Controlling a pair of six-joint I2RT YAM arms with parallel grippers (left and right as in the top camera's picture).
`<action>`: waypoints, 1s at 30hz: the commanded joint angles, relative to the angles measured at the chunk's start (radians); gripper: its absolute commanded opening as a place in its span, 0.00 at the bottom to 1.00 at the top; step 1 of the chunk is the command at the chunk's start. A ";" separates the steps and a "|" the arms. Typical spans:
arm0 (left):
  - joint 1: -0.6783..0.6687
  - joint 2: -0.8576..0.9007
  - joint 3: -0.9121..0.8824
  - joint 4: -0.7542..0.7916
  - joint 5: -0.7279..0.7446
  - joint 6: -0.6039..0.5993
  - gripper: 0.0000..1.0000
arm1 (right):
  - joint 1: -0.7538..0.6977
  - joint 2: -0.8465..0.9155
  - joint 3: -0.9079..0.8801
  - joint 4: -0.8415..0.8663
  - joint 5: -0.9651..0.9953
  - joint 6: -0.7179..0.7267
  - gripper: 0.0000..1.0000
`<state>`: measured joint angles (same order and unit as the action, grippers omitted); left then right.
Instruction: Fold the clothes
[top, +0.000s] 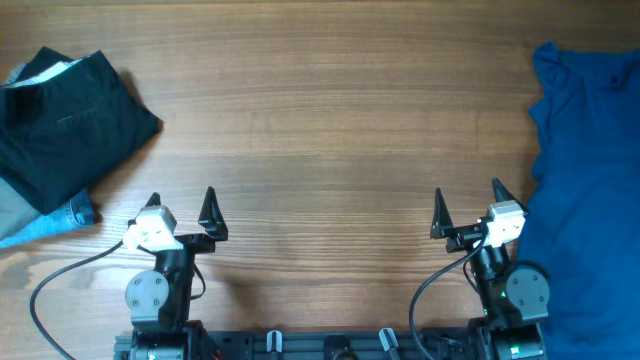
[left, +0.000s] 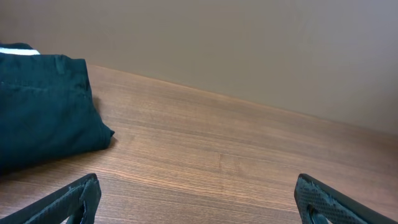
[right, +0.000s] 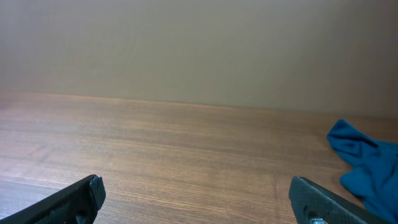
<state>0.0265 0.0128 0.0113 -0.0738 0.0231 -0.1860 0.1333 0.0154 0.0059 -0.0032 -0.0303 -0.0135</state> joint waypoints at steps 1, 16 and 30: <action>0.006 -0.006 -0.006 -0.001 -0.009 -0.006 1.00 | -0.008 -0.011 -0.001 0.005 -0.024 -0.009 1.00; 0.006 -0.006 -0.005 0.007 0.047 -0.082 1.00 | -0.008 -0.007 0.000 0.010 -0.067 0.177 1.00; 0.006 0.015 0.126 -0.099 0.121 -0.114 1.00 | -0.008 0.188 0.185 -0.020 -0.076 0.170 1.00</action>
<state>0.0265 0.0139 0.0635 -0.1509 0.1211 -0.2852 0.1333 0.1242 0.1165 -0.0174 -0.0872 0.1383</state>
